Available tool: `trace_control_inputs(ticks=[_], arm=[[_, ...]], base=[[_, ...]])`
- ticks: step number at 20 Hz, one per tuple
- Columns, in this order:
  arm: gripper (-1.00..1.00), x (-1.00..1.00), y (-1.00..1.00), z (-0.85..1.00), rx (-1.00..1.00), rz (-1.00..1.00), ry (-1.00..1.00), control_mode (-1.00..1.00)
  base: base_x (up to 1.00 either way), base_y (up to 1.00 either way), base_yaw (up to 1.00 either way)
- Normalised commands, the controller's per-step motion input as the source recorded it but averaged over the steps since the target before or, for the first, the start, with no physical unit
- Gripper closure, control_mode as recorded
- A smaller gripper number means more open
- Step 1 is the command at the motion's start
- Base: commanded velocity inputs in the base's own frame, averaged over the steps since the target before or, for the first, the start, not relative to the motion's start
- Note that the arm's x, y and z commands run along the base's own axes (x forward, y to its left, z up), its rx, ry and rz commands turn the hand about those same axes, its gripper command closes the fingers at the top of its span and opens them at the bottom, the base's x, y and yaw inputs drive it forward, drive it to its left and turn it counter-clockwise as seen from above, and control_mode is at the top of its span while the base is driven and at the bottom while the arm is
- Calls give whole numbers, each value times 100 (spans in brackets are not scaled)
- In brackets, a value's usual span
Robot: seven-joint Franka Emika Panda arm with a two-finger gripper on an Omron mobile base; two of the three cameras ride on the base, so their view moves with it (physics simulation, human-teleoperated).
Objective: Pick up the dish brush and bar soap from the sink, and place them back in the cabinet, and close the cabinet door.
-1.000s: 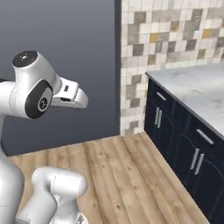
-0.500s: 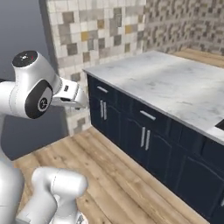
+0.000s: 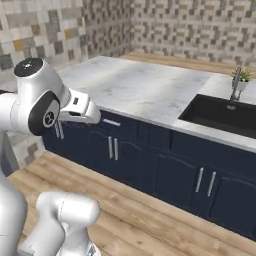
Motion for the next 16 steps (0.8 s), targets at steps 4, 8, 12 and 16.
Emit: trace_control_inputs(ticks=[4,8,12,16], arm=[[-100,0,0,0,0,0,0,100],[-100,0,0,0,0,0,0,100],[-100,0,0,0,0,0,0,100],[-100,0,0,0,0,0,0,100]], base=[[1,-40,-51],[19,-24,-35],[28,-25,-21],[40,-39,-19]])
